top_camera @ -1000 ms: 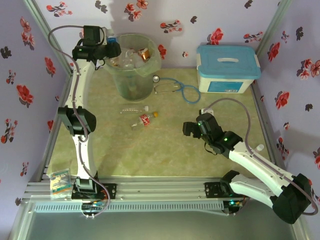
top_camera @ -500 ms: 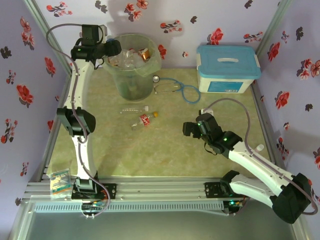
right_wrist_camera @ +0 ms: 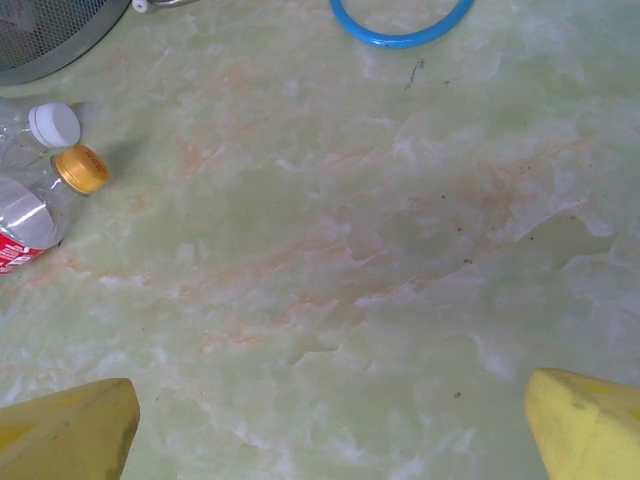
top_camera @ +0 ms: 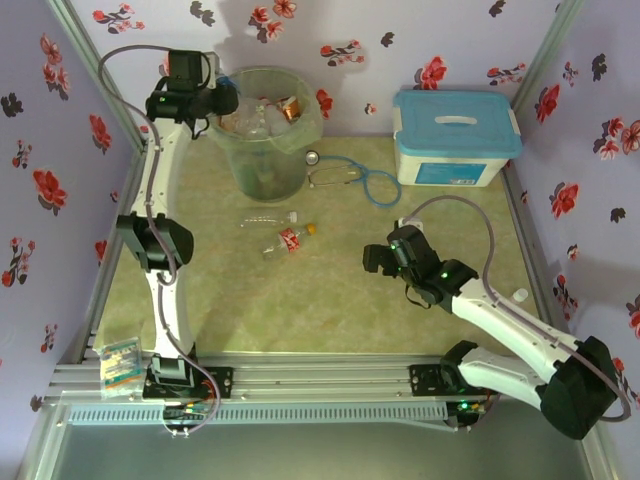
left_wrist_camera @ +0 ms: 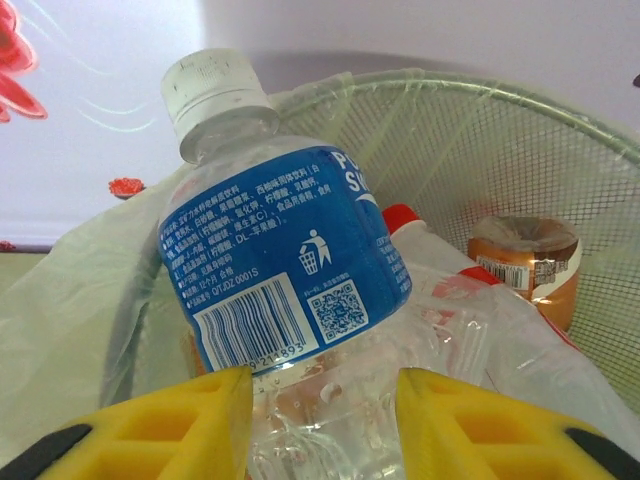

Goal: Put the plastic bottles in the bin

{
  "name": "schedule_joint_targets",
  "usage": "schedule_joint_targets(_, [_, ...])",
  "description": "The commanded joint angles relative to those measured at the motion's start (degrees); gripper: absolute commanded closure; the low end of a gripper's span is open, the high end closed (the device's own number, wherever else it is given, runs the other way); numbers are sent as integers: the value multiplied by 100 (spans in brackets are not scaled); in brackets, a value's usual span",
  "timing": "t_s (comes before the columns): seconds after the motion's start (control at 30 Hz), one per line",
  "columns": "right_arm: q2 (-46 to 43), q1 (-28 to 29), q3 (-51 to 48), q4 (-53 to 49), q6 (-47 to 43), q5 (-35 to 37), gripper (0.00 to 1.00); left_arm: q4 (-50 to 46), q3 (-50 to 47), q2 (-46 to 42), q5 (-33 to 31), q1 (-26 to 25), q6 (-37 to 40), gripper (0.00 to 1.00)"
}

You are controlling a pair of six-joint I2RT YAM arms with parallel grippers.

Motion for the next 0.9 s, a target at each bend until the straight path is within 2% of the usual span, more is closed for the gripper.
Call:
schedule_joint_targets(0.0, [45, -19, -55, 199, 126, -59, 1, -605, -75, 285, 295, -221, 546, 57])
schedule_joint_targets(0.17, [93, -18, -33, 223, 136, -76, 1, -789, -255, 175, 582, -379, 815, 56])
schedule_joint_targets(0.27, [128, -18, -22, 240, 137, -97, 1, -908, -274, 73, 1083, -425, 1152, 57])
schedule_joint_targets(0.4, [177, -18, -22, 298, 144, -132, 1, -666, -436, -265, 1539, -425, 1289, 52])
schedule_joint_targets(0.53, [167, -18, -63, 333, 166, -155, 1, -32, -551, -583, 1095, -408, 955, 32])
schedule_joint_targets(0.67, [127, -18, -112, 339, 169, -165, 1, 212, -462, -558, 294, -415, 669, 33])
schedule_joint_targets(0.87, [82, -18, -164, 336, 180, -190, 1, 680, -456, -441, 5, -416, 440, 36])
